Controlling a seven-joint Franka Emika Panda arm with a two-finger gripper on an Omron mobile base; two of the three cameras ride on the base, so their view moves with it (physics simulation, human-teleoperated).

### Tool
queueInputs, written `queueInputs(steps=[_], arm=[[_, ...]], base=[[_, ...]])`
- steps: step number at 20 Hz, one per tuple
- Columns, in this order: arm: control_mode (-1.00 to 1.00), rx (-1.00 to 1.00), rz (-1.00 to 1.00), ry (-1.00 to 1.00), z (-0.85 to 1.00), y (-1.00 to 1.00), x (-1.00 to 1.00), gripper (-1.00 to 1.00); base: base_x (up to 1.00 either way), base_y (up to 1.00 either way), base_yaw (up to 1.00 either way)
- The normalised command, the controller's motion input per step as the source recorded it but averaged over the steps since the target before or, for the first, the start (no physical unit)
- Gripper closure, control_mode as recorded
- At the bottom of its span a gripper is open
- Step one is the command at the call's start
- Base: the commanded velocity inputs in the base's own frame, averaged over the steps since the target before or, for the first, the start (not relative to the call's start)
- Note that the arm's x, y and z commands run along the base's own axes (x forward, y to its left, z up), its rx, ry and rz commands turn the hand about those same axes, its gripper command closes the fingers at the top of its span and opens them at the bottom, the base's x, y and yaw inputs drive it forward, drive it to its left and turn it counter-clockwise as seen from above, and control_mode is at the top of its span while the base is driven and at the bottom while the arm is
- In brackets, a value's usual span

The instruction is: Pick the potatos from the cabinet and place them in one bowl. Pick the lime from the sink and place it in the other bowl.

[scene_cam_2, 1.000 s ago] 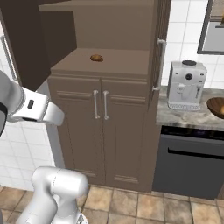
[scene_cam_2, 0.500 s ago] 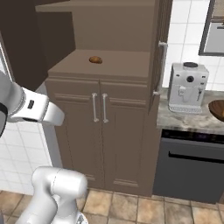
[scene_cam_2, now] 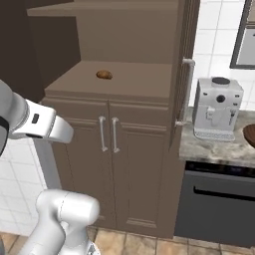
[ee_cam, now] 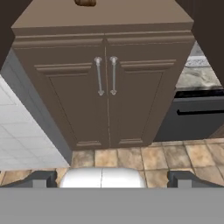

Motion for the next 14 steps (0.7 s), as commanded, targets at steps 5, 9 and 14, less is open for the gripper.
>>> queueInputs(steps=[5, 9, 14], arm=[[1.0, 0.0, 0.0, 0.0, 0.0, 0.0, 0.0, -1.0], [1.0, 0.0, 0.0, 0.0, 0.0, 0.0, 0.0, -1.0], [1.0, 0.0, 0.0, 0.0, 0.0, 0.0, 0.0, -1.0]], base=[[0.46, 0.2, 0.0], [0.4, 0.19, 0.0], [0.34, 0.17, 0.0]])
